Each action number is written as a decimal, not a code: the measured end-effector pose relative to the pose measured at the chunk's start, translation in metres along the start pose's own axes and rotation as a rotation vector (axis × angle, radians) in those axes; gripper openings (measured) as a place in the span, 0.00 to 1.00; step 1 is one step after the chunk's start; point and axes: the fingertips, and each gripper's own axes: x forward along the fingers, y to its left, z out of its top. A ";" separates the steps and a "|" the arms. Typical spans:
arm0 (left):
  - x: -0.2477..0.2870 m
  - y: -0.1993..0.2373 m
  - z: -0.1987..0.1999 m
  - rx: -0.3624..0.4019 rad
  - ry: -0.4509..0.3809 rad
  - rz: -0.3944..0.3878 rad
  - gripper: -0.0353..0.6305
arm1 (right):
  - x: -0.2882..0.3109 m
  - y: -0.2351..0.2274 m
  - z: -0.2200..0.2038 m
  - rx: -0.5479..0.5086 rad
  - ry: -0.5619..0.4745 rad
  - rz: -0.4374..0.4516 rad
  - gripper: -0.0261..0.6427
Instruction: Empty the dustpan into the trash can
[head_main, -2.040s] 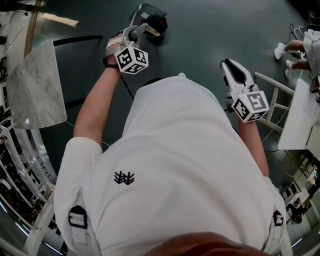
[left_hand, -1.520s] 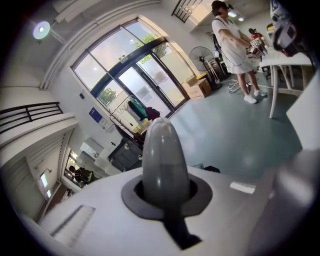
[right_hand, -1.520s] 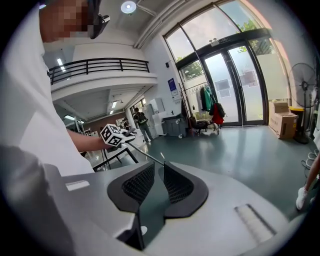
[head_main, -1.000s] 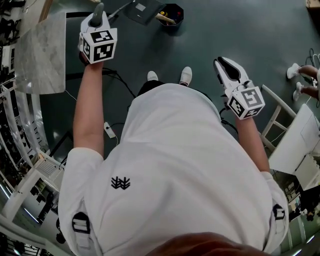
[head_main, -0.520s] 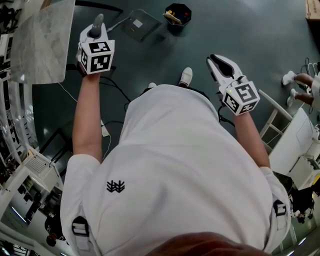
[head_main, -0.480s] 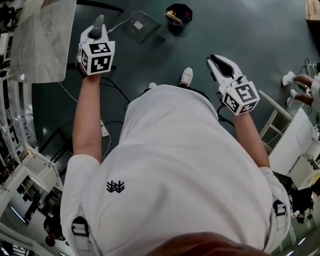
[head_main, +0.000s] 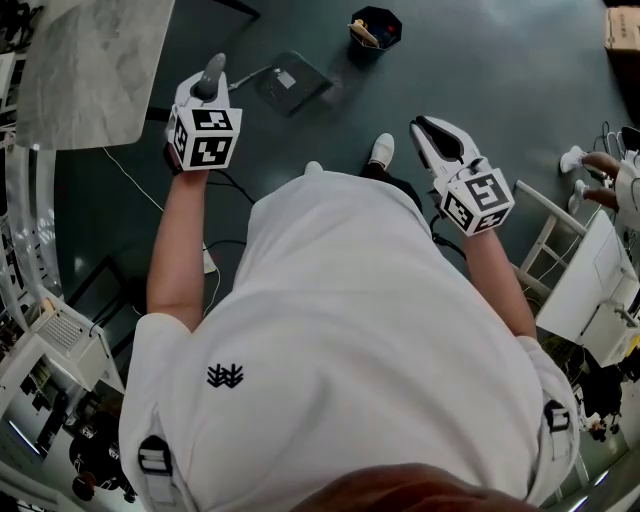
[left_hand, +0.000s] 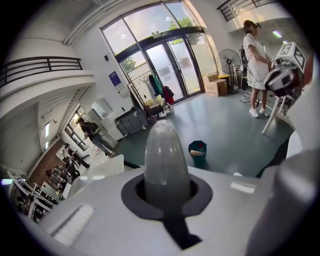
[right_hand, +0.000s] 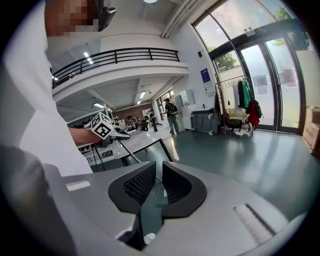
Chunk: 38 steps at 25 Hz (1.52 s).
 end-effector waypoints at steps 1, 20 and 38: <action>-0.002 -0.001 -0.008 0.001 0.000 -0.009 0.14 | 0.001 0.007 -0.002 -0.002 0.003 -0.004 0.10; -0.033 -0.026 -0.088 -0.007 -0.001 -0.094 0.14 | -0.012 0.091 -0.031 -0.015 0.014 -0.059 0.07; -0.034 -0.020 -0.114 -0.042 0.003 -0.111 0.14 | 0.013 0.108 -0.027 -0.050 0.033 -0.052 0.06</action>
